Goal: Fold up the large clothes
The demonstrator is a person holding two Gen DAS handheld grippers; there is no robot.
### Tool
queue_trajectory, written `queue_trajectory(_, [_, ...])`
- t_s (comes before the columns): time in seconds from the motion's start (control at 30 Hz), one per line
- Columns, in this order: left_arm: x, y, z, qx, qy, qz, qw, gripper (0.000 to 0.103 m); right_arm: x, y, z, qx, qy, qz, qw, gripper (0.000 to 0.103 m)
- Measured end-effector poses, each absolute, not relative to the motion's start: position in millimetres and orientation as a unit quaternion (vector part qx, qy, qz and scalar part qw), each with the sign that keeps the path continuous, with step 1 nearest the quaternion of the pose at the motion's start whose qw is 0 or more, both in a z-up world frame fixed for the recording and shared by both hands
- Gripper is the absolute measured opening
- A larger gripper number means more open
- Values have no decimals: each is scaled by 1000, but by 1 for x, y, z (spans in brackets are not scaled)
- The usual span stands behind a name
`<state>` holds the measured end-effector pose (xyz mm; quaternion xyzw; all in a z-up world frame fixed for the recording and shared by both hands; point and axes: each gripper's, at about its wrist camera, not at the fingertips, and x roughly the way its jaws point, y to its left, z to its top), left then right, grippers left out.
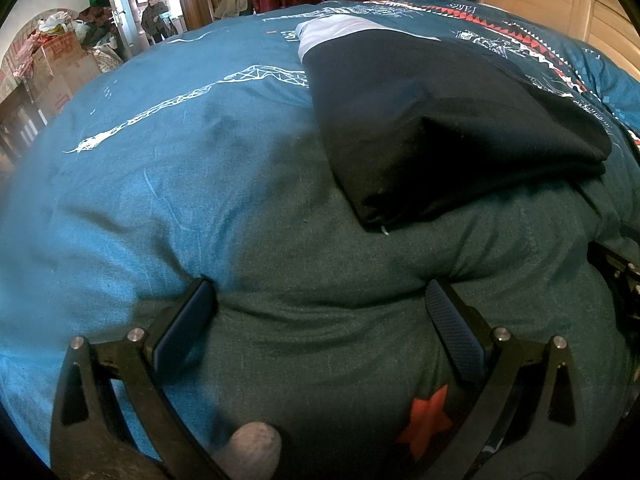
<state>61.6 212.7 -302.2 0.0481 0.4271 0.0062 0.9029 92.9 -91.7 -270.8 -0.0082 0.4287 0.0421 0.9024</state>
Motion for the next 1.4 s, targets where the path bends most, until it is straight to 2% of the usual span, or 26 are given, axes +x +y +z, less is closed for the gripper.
queue_trajectory(1.4, [62,212,-302,48,427,7,903,103,91,-92,-271,0,426,45,904,103])
